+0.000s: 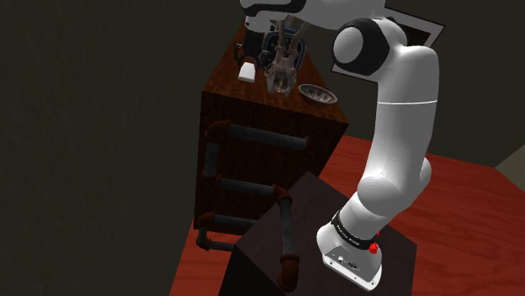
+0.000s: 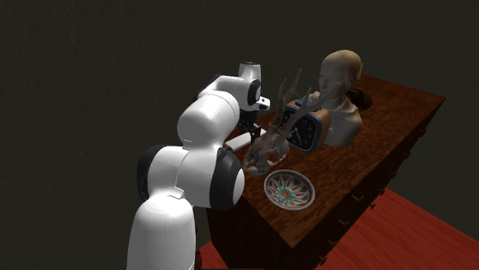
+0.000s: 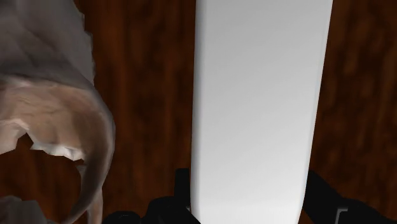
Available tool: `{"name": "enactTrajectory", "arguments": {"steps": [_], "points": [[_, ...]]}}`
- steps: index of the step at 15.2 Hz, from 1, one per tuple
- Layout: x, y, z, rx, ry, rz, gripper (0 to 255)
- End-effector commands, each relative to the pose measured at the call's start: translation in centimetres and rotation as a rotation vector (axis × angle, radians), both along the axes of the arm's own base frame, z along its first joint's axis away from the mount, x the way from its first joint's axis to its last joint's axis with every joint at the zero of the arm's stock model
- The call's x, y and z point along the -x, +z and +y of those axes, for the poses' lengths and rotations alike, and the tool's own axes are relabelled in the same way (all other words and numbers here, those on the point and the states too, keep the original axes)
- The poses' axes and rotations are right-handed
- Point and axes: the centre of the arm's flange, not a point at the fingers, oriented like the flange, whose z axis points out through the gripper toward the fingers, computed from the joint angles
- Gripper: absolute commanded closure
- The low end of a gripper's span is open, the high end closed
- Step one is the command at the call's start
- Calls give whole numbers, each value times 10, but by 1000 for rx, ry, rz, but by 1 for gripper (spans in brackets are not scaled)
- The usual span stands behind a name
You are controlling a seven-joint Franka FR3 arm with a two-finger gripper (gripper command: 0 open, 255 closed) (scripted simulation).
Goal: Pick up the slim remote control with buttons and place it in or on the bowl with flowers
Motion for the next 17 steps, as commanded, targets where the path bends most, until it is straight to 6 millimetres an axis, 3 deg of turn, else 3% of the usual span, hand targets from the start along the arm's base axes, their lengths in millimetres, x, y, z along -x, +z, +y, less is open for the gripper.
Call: {"name": "enactTrajectory", "arguments": {"steps": [1,15,17], "points": [[0,11,1,0,0,0,255],[0,85,1,0,0,0,255],[23,85,-10,0,0,0,255]]}}
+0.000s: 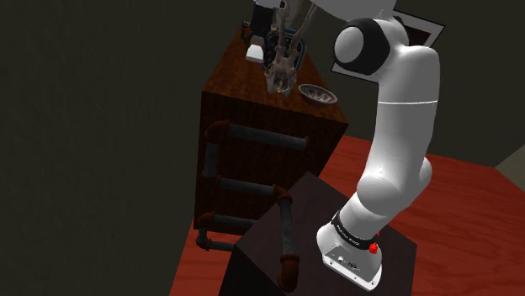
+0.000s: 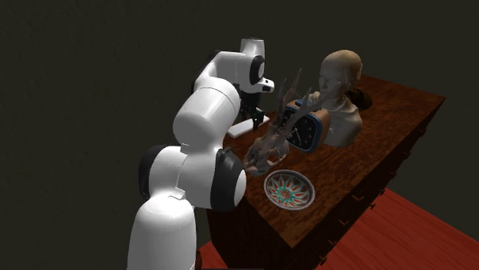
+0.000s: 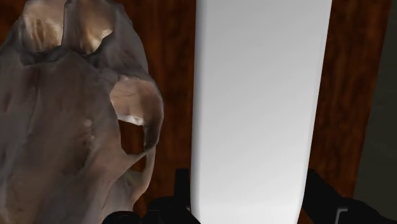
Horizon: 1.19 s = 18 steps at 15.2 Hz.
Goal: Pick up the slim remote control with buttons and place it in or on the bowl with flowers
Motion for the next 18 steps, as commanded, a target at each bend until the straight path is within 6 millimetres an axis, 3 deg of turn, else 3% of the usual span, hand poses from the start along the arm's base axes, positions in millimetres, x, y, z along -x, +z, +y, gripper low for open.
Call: {"name": "enactTrajectory", "arguments": {"steps": [1,18], "points": [[20,0,-10,0,0,-1,255],[223,2,-106,0,0,-1,255]]}}
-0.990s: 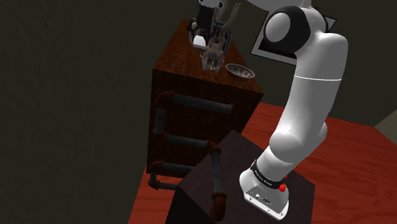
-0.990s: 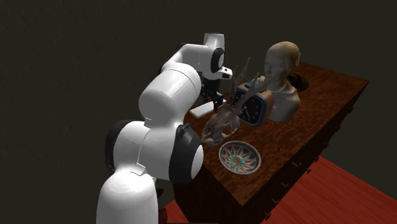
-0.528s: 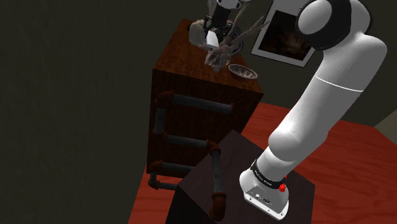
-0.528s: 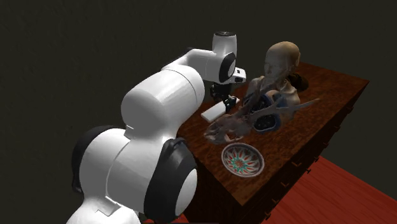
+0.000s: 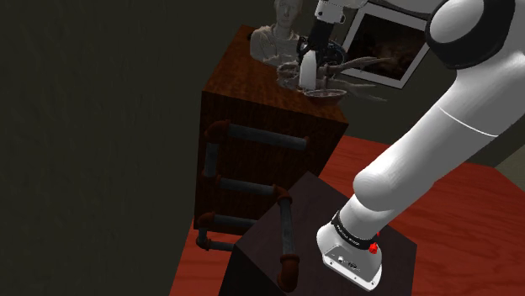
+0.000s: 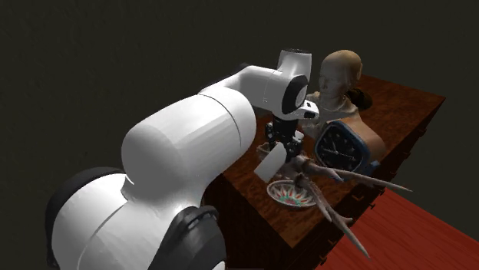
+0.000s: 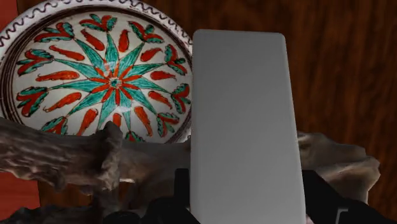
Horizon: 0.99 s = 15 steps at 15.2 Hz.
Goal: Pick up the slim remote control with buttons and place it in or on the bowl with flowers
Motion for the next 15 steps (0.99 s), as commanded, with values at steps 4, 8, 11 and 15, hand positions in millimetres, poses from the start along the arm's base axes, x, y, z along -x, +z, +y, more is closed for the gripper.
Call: {"name": "enactTrajectory", "arguments": {"steps": [4,8,11,15], "points": [[65,-9,-32,-3,-3,12,255],[68,-25,-34,-3,-3,12,255],[68,-41,-34,-3,-3,12,255],[68,-62,-34,-3,-3,12,255]]}}
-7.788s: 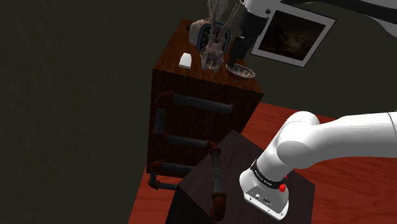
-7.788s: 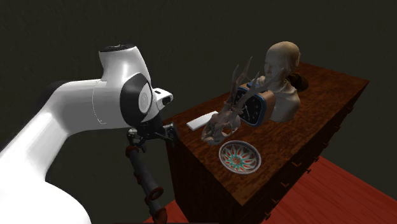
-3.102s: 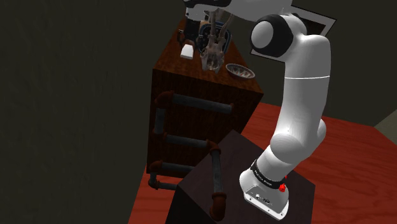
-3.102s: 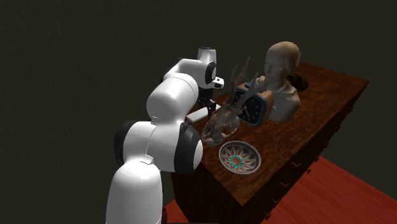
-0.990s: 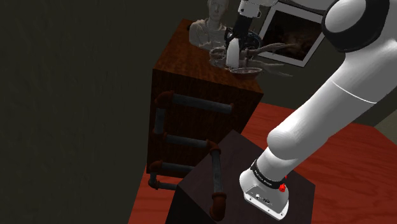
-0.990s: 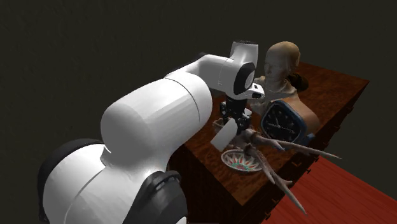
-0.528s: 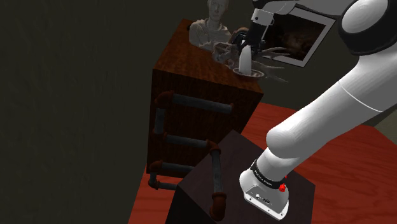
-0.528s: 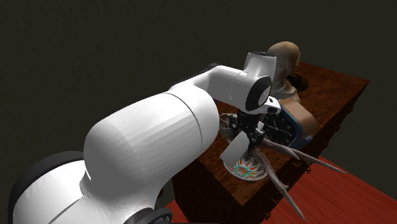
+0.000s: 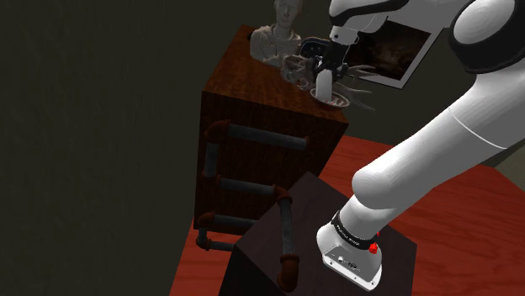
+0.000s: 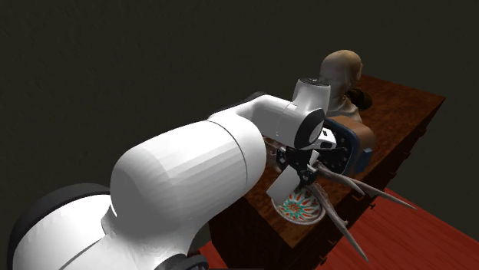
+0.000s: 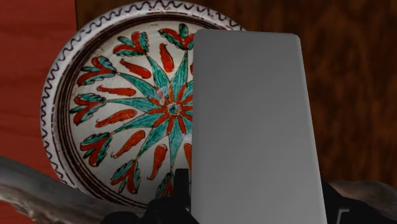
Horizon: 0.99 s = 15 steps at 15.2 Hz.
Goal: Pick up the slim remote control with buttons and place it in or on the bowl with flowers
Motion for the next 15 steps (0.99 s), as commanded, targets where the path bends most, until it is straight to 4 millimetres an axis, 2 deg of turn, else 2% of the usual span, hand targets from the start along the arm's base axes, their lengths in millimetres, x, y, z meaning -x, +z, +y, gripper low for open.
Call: {"name": "enactTrajectory", "arguments": {"steps": [1,3,11,12,13,15], "points": [[-2,-18,1,-9,-1,14,255],[-2,-32,1,-9,-1,14,255],[-2,-32,1,-9,-1,14,255],[-4,-31,1,-9,-1,15,0],[-3,-36,0,-10,-1,15,0],[1,-30,-1,-10,-1,15,0]]}}
